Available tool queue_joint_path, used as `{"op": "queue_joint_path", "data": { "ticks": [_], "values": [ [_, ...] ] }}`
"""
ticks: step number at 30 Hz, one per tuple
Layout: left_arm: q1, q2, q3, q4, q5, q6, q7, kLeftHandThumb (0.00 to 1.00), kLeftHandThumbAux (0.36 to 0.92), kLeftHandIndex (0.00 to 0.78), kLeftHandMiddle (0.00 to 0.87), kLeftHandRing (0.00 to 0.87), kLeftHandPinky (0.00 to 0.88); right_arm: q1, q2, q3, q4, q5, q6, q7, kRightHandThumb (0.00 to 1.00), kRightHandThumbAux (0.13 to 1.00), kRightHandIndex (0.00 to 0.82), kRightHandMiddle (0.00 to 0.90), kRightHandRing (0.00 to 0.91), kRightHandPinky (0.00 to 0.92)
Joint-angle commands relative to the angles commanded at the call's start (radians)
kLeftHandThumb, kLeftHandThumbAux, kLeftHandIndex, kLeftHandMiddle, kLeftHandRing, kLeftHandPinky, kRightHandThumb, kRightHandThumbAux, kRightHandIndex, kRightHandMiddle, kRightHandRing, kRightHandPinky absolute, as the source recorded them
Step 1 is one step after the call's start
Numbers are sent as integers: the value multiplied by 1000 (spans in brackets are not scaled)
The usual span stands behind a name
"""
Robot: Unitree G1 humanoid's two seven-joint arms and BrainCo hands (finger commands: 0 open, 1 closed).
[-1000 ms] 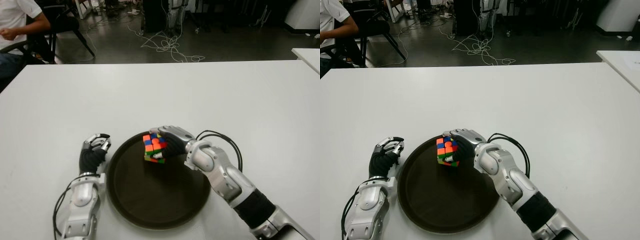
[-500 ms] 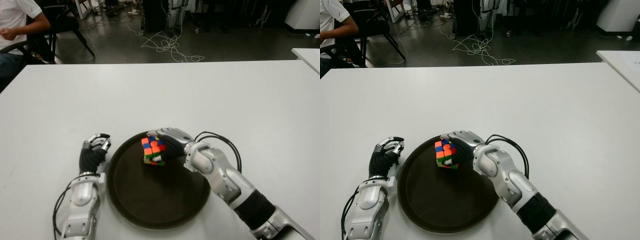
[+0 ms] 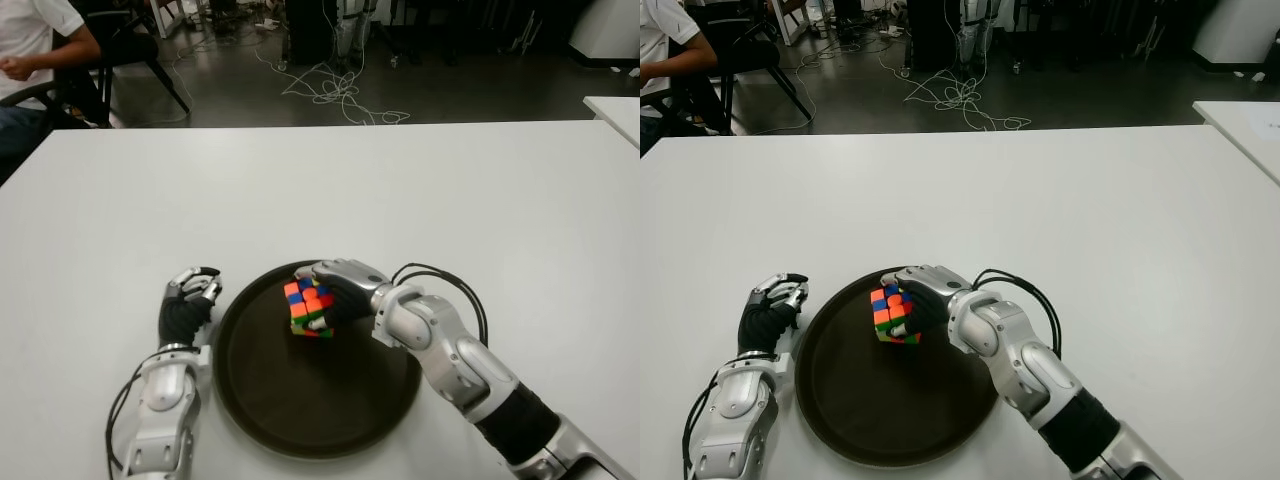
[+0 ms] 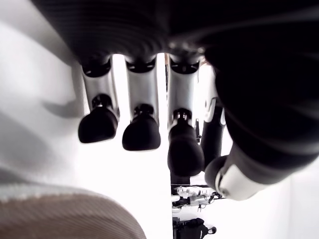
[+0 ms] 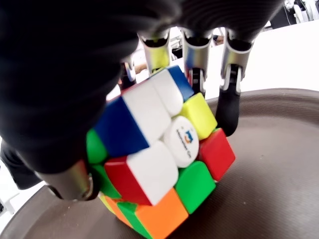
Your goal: Pick up the Rubik's Cube and put it in the plate
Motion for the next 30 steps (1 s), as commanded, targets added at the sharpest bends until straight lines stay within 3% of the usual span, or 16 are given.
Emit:
{"op": "queue_joint_path", "data": {
  "ticks": [9, 17, 19, 20, 22, 25, 30],
  "values": [
    [-1, 0, 2, -2, -2, 7, 0, 708, 707, 443, 798, 809, 791, 7, -5, -8, -13, 12, -14, 14, 690, 734, 426, 598, 620, 624],
    [0, 2, 1, -7, -1, 7, -2, 708, 706, 443, 800, 809, 787, 23, 7, -28, -2, 29, -38, -24, 685, 739, 420, 522, 491, 481],
    [1, 0, 0, -10, 1, 5, 0, 707, 707, 443, 799, 808, 786, 21, 7, -44, 2, 68, -49, -5, 680, 744, 414, 436, 408, 409],
    [2, 0, -1, -11, 2, 5, 1, 708, 706, 443, 798, 808, 787, 18, 6, -50, 2, 84, -51, 8, 435, 806, 323, 350, 328, 328],
    [3, -2, -1, -15, 3, 7, 3, 707, 706, 443, 798, 808, 788, -3, -1, -61, -6, 121, -42, 63, 178, 868, 212, 247, 234, 232],
    [4, -1, -2, -18, 5, 12, 5, 707, 706, 443, 799, 809, 790, -20, 3, -64, -6, 149, -20, 109, 58, 895, 141, 185, 177, 176],
    [2, -1, -2, -18, 7, 20, 7, 708, 706, 443, 801, 811, 795, -18, 10, -76, -15, 208, 30, 171, 9, 906, 83, 136, 125, 126]
  ]
}}
